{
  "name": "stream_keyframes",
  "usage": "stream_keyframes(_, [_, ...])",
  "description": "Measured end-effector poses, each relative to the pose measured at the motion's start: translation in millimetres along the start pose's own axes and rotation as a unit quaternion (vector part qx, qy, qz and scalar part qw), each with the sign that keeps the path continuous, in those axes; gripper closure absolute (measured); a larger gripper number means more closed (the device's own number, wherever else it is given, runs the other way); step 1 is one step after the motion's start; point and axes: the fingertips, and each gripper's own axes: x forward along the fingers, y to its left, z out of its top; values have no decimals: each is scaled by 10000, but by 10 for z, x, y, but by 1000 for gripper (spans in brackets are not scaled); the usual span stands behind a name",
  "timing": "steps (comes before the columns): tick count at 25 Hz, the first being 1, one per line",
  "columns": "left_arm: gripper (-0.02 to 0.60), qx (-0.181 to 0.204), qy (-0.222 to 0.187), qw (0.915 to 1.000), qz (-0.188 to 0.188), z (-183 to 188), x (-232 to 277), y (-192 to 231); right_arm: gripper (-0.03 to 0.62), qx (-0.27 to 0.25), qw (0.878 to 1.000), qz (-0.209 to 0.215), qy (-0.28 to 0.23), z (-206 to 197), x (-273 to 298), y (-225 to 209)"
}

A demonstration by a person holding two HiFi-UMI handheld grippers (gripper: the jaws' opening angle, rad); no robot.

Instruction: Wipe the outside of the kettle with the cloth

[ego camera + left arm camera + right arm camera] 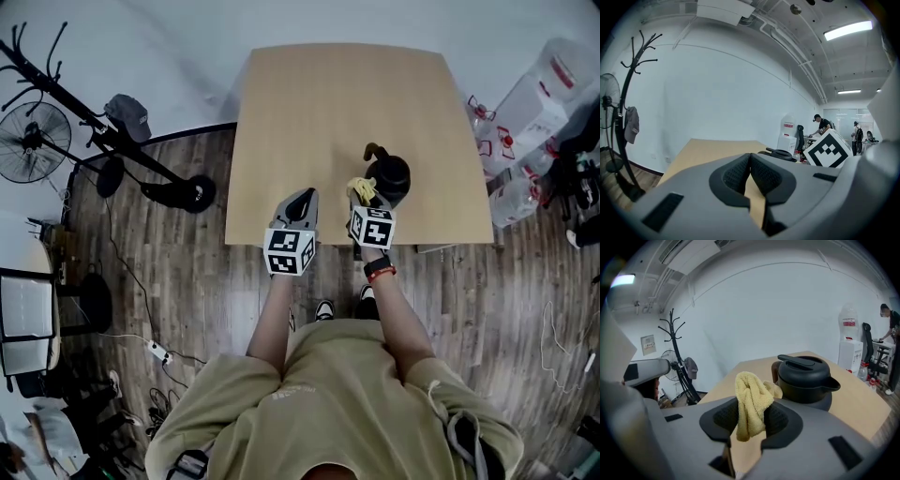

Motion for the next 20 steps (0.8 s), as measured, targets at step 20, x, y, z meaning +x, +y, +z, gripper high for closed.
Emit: stream_keyframes(20, [557, -27, 227, 9995, -221, -198, 306, -323, 464, 247, 9992, 12, 302, -217, -93, -385])
